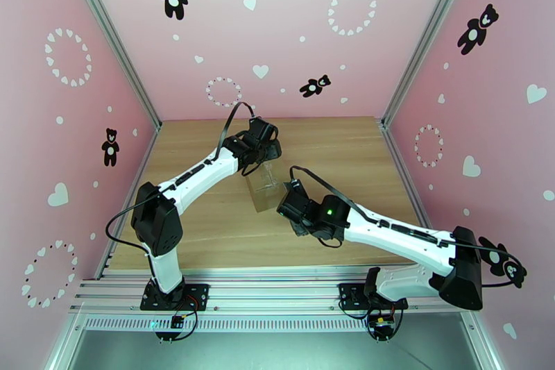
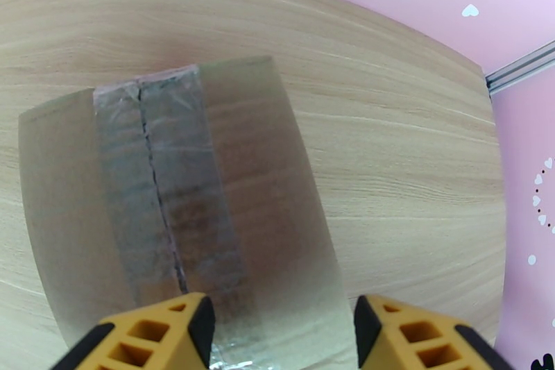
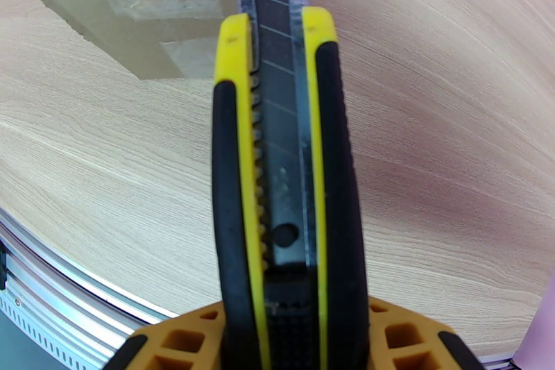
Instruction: Unpack the express box
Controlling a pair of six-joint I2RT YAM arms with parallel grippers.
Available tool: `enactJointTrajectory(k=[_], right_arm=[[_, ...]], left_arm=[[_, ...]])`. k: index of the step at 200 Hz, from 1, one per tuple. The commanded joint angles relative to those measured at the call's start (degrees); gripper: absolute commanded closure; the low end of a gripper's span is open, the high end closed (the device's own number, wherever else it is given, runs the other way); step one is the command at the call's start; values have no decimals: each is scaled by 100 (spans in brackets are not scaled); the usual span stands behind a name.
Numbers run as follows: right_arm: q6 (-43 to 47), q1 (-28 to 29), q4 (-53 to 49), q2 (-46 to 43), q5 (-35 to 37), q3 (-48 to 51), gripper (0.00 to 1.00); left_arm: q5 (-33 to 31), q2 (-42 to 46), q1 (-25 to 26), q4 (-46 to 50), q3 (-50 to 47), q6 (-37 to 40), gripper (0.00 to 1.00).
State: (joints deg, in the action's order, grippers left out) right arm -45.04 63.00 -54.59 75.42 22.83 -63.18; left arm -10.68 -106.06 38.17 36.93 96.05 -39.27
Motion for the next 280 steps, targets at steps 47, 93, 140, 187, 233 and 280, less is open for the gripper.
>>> enactJointTrajectory(k=[47, 93, 140, 187, 233, 280], right_arm=[[-32, -32, -106, 115, 90, -191, 100], [-43, -58, -115, 166, 64, -205, 100], [-83, -130, -78, 146, 2, -210, 100], [-108, -182, -35, 137, -42, -173, 100], [-104, -208, 67, 165, -94, -142, 100], [-68, -256, 140, 210, -173, -143, 100]], left_arm=[[83, 253, -18, 78, -60, -64, 40], [74, 272, -20, 70, -73, -41, 40], [50, 293, -21, 94, -56, -7, 40], [-132, 315, -194, 323, 264, 277, 40], [83, 156, -998, 549, 757, 610, 40], [305, -490, -1708, 660, 1540, 1092, 39]])
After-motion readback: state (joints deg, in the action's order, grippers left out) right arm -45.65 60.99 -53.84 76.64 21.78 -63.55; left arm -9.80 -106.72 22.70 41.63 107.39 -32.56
